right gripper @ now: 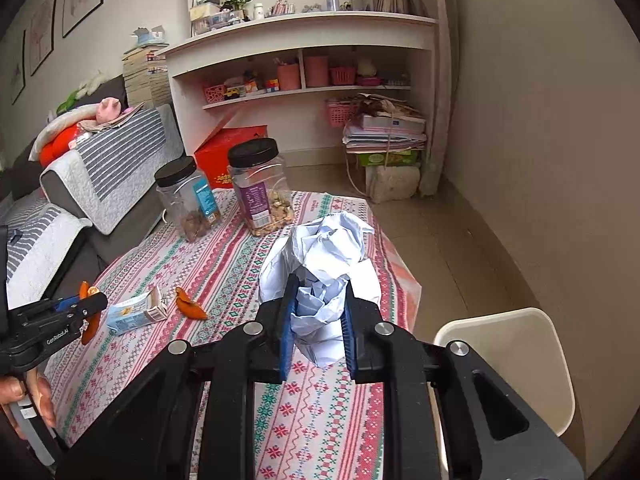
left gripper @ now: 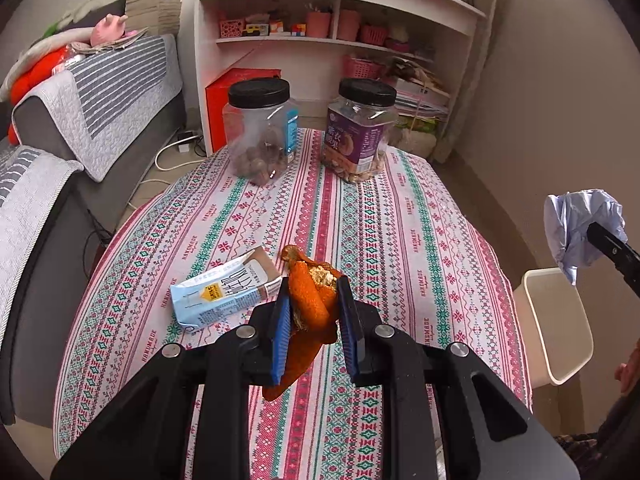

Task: Collect trash
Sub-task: 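Carry the paper and orange peel over the white bin and release both, then return the left gripper to the table and grasp the light-blue milk carton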

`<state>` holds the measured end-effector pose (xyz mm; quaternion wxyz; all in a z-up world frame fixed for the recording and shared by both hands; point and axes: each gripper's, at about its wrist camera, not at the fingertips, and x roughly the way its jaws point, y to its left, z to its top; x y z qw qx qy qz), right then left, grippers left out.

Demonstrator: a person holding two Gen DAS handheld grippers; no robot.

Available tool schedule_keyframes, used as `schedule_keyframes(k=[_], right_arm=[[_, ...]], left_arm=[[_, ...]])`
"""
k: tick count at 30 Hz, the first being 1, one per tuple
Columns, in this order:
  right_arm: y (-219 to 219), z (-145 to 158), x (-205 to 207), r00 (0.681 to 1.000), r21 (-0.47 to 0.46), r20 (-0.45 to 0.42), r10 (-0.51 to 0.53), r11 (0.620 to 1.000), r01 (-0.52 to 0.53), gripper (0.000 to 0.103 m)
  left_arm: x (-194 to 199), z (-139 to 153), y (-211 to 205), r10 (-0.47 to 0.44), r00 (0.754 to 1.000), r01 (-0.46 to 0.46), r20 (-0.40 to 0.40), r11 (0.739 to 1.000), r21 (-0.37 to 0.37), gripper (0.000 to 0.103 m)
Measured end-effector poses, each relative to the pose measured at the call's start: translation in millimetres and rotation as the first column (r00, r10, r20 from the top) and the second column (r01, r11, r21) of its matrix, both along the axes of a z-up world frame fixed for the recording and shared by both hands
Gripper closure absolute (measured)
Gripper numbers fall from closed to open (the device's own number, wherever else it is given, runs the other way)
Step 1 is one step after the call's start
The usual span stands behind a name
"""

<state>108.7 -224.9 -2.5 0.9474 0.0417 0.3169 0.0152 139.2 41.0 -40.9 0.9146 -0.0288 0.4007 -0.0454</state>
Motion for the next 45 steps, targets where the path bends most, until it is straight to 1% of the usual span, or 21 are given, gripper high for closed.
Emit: schedule_keyframes(k=[5,8,12,16,18,20,21,22,26,30,33,35,36,38,39,40,44,45], right_arm=[[-34,0,-14,0.996,-0.022,-0.010,-0.086,0.996,0.086,0.084],[-55,-5,-21,0.989,-0.030,-0.033,-0.145,0.989,0.144,0.084],[-81,-14,-32,0.971,-0.063,-0.063,-0.232,0.972,0.228,0.084],[-105,-18,-45,0.945,-0.093,-0.070,-0.320,0.945,0.313,0.081],[-115,-20,-52,0.928,-0.119,-0.070,-0.365,0.927,0.355,0.073],[-125,-22,-61,0.909,-0.131,-0.064,-0.412,0.907,0.401,0.045],[-129,-23,-66,0.900,-0.131,-0.063,-0.431,0.898,0.421,0.041],[-134,-25,-71,0.893,-0.129,-0.068,-0.445,0.891,0.435,0.033],[-153,-33,-87,0.871,-0.097,-0.104,-0.481,0.876,0.473,0.025],[-164,-37,-100,0.848,-0.083,-0.123,-0.516,0.857,0.509,0.023],[-172,-39,-106,0.838,-0.074,-0.131,-0.529,0.848,0.524,0.022],[-175,-40,-107,0.836,-0.068,-0.137,-0.531,0.847,0.527,0.022],[-176,-41,-108,0.838,-0.062,-0.141,-0.527,0.849,0.524,0.021],[-175,-42,-107,0.845,-0.049,-0.146,-0.514,0.857,0.513,0.021],[-174,-42,-106,0.848,-0.046,-0.145,-0.509,0.860,0.508,0.020],[-172,-41,-104,0.852,-0.043,-0.143,-0.503,0.864,0.502,0.018],[-162,-38,-96,0.871,-0.020,-0.140,-0.471,0.881,0.473,0.015],[-157,-37,-93,0.877,-0.016,-0.140,-0.460,0.886,0.463,0.015]], left_arm=[[-4,-2,-17,-0.021,1.000,0.021,-0.003,1.000,0.002,0.081],[-5,0,-32,-0.045,0.999,0.045,0.001,0.999,0.001,0.081],[-5,6,-58,-0.096,0.995,0.096,0.017,0.995,0.004,0.081],[-1,13,-95,-0.154,0.988,0.154,0.019,0.988,-0.014,0.081],[0,17,-118,-0.192,0.981,0.192,0.027,0.981,-0.016,0.081],[0,21,-143,-0.232,0.972,0.233,0.035,0.972,-0.017,0.081],[1,23,-155,-0.251,0.967,0.252,0.038,0.967,-0.020,0.081],[1,24,-168,-0.271,0.962,0.272,0.041,0.962,-0.025,0.080],[6,31,-220,-0.345,0.938,0.347,0.038,0.936,-0.059,0.080],[14,32,-264,-0.406,0.914,0.405,0.013,0.907,-0.114,0.080],[21,32,-293,-0.446,0.895,0.439,-0.010,0.885,-0.152,0.079],[26,32,-307,-0.458,0.888,0.447,-0.031,0.878,-0.173,0.070],[26,33,-310,-0.458,0.889,0.446,-0.031,0.877,-0.177,0.067],[23,35,-310,-0.456,0.890,0.447,-0.017,0.878,-0.174,0.064],[22,36,-307,-0.453,0.891,0.446,-0.011,0.880,-0.165,0.059],[22,34,-303,-0.447,0.895,0.440,-0.008,0.885,-0.150,0.055],[25,25,-272,-0.398,0.917,0.393,-0.022,0.913,-0.108,0.053],[25,22,-262,-0.382,0.924,0.377,-0.029,0.921,-0.100,0.051]])
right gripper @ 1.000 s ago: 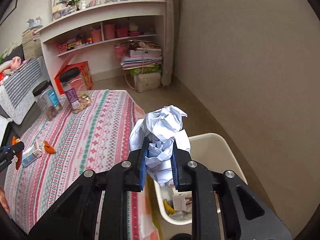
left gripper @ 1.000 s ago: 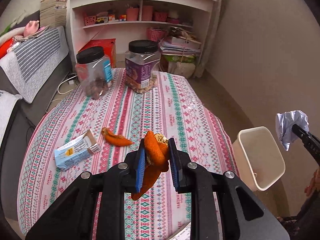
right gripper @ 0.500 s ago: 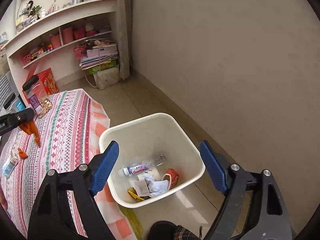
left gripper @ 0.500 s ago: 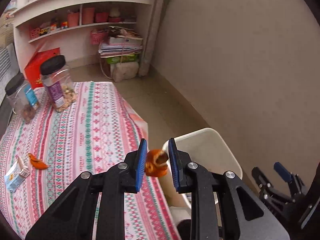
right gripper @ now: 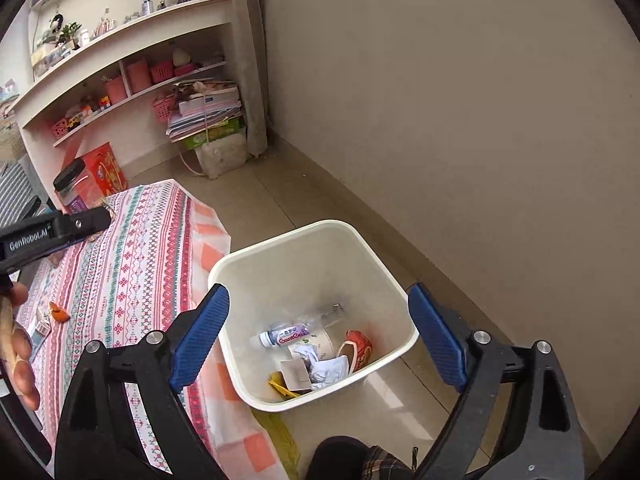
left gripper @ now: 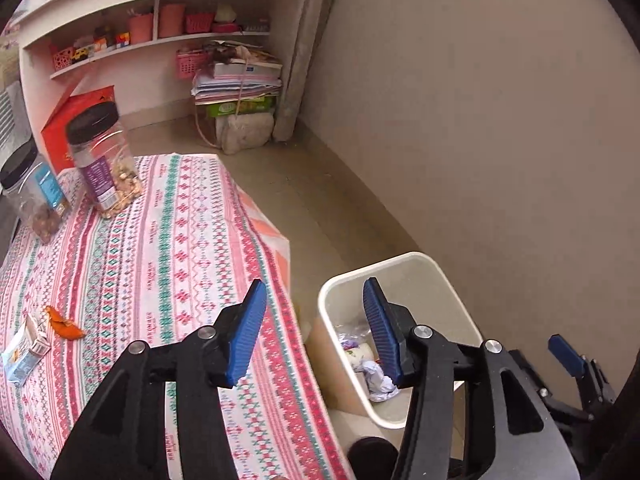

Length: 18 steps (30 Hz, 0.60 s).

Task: Collect trash
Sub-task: 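Return the left gripper to the table and grasp the light-blue milk carton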

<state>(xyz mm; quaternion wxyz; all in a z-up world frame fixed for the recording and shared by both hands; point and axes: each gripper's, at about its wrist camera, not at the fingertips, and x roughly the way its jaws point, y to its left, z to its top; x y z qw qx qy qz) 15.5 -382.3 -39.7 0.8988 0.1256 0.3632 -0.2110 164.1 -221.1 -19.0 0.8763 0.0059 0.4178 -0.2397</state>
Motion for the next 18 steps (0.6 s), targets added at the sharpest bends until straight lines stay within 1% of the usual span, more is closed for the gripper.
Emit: schedule_keyframes(k=[1,2,3,5,7,11,12,14,18], right_arm=[[5,1,3,1.000,0.004,0.002,0.013,1.000,-0.013,0.014],[10,2,6,1.000,0.006,0.004,0.026,1.000,-0.026,0.013],[15,2,10,0.999,0.008,0.005,0.040,0.999,-0.040,0.012],[29,3,19,0.997,0.011,0.006,0.080,0.997,-0.080,0.009],[45,5,27,0.993,0.001,0.003,0.119,0.993,-0.119,0.007],[74,3,47,0.983,-0.013,-0.014,0.185,0.983,-0.185,0.007],[80,2,51,0.980,-0.011,-0.019,0.198,0.980,-0.199,0.007],[96,-1,63,0.973,-0.004,-0.034,0.229,0.973,-0.229,0.007],[130,-10,82,0.952,-0.018,-0.064,0.300,0.953,-0.302,0.007]], left_arm=[[1,-4,11,0.018,1.000,-0.018,-0.002,1.000,0.014,0.045],[3,-8,23,0.036,0.999,-0.035,-0.002,0.999,0.032,0.042],[4,-13,34,0.056,0.998,-0.056,0.002,0.997,0.060,0.038],[7,-23,58,0.097,0.995,-0.097,0.012,0.988,0.121,0.036],[13,-32,84,0.136,0.991,-0.137,0.022,0.975,0.175,0.029],[24,-49,135,0.208,0.977,-0.212,0.043,0.935,0.284,0.026],[29,-53,147,0.220,0.975,-0.221,0.040,0.924,0.312,0.024],[36,-61,173,0.248,0.968,-0.249,0.049,0.900,0.359,0.023],[56,-78,222,0.278,0.960,-0.259,0.026,0.851,0.456,0.021]])
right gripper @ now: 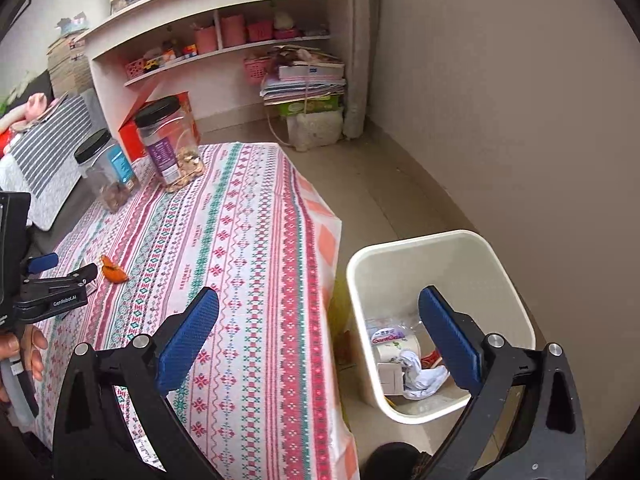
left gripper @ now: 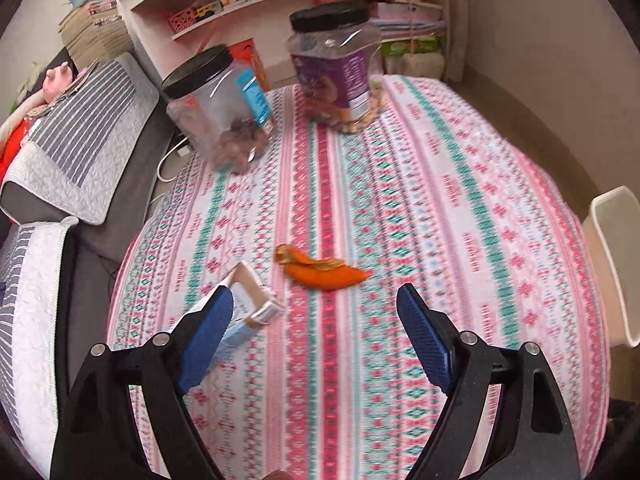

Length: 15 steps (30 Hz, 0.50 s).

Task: Collect trash
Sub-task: 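Return the left gripper to the table and grasp the light-blue milk carton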

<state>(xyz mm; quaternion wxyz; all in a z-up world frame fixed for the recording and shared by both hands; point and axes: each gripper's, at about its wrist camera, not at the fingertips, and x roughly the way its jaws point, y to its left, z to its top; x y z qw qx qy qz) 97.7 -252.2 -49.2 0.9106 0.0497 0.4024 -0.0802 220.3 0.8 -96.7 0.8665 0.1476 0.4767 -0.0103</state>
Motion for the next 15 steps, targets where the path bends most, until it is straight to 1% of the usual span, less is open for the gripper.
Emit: schedule_keyframes(k=[3,7,10,13,15], right_arm=[[26,-5,13,0.998,-0.022,-0.020,0.059,0.998,-0.059,0.007],[53,-12,27,0.991,-0.041,-0.045,0.125,0.991,-0.127,0.007],[68,-19,34,0.984,-0.040,-0.074,0.163,0.985,-0.167,0.007],[80,-26,40,0.977,-0.032,-0.091,0.195,0.980,-0.199,0.007],[87,-29,44,0.972,-0.031,-0.098,0.214,0.975,-0.218,0.007]], left_arm=[[12,-15,29,0.006,0.999,-0.003,-0.049,0.998,0.067,0.021],[25,-34,54,-0.021,0.991,0.039,-0.131,0.990,0.134,0.021],[31,-46,63,-0.075,0.978,0.104,-0.194,0.984,0.142,0.021],[36,-59,64,-0.118,0.961,0.164,-0.249,0.971,0.173,0.021],[41,-67,64,-0.145,0.946,0.202,-0.290,0.964,0.175,0.021]])
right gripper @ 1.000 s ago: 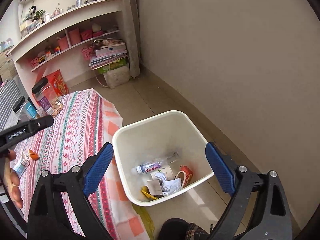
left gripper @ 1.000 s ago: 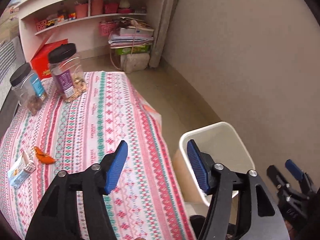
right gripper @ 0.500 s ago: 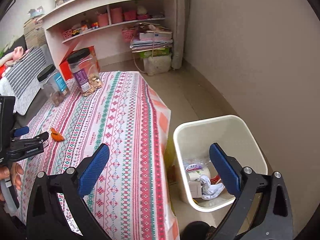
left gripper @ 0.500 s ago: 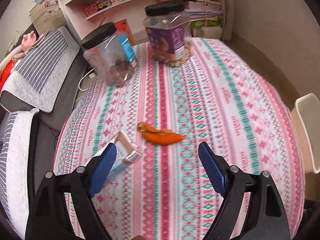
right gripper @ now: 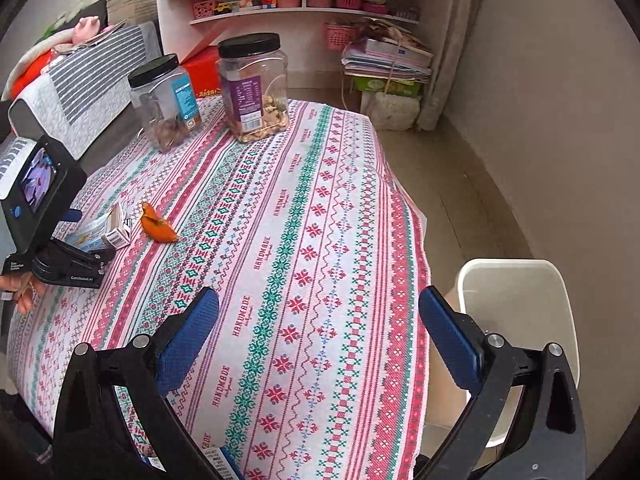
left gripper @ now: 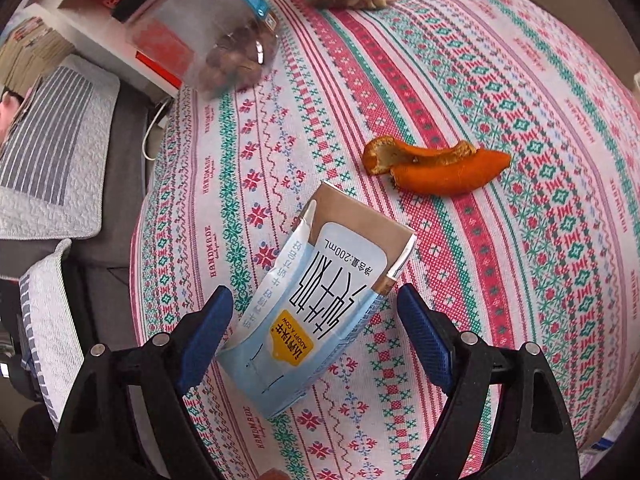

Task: Collect trash
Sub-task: 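Return the left gripper to the table and grasp the light-blue milk carton, then grasp the second orange peel with the right gripper while the left holds the carton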

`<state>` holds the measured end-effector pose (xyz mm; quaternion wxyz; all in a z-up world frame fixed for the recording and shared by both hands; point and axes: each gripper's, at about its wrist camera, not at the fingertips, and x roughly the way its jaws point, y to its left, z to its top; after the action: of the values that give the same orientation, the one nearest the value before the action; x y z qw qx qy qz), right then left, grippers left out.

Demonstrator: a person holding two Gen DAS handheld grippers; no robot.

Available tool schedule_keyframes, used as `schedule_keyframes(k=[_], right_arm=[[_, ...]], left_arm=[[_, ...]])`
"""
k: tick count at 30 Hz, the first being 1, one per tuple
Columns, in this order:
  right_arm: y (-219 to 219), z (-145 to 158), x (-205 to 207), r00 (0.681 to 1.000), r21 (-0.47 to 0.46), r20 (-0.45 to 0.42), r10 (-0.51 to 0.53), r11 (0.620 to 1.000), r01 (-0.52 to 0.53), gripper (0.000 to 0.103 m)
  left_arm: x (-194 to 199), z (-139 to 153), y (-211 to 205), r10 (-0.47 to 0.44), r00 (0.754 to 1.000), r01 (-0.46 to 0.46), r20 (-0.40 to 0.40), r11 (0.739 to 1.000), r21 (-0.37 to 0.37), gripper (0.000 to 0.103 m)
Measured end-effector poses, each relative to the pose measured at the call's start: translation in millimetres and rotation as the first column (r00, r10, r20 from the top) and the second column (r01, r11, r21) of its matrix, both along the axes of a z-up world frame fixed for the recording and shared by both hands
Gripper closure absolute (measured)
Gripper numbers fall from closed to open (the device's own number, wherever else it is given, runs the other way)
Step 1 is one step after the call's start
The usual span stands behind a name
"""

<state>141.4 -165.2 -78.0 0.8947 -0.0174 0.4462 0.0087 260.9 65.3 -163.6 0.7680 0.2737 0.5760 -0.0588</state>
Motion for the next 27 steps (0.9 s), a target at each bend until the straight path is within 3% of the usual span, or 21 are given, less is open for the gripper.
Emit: schedule_keyframes(k=[4,8,14,16,18,23,27], right_arm=[[12,-6,8,0.999,0.003,-0.021,0.045,0.999,-0.045,0.007],[24,-15,14,0.995,-0.006,-0.049,0.086,0.996,-0.087,0.007],[46,-23,28,0.980,-0.007,-0.047,0.192,0.981,-0.192,0.007],[61,-25,37,0.963,0.010,-0.050,0.264,0.964,-0.264,0.007],[78,-24,46,0.943,0.007,-0.037,0.331,0.943,-0.331,0.007],[129,-41,79,0.886,0.044,-0.067,0.458,0.889,-0.456,0.007],[160,-60,99,0.869,0.060,-0.087,0.487,0.873,-0.483,0.007]], left_arm=[[6,-7,2,-0.019,0.999,0.018,-0.042,0.999,-0.027,0.022],[4,-3,12,0.014,0.998,-0.019,-0.061,0.996,-0.092,0.038],[-30,16,34,0.163,0.985,-0.169,-0.049,0.967,-0.190,0.043],[-47,32,47,0.252,0.966,-0.257,-0.051,0.931,-0.258,0.043],[-61,51,61,0.340,0.938,-0.343,-0.071,0.874,-0.343,0.043],[-101,86,78,0.475,0.880,-0.420,-0.002,0.776,-0.471,0.043],[-103,90,86,0.513,0.855,-0.430,0.078,0.784,-0.449,0.043]])
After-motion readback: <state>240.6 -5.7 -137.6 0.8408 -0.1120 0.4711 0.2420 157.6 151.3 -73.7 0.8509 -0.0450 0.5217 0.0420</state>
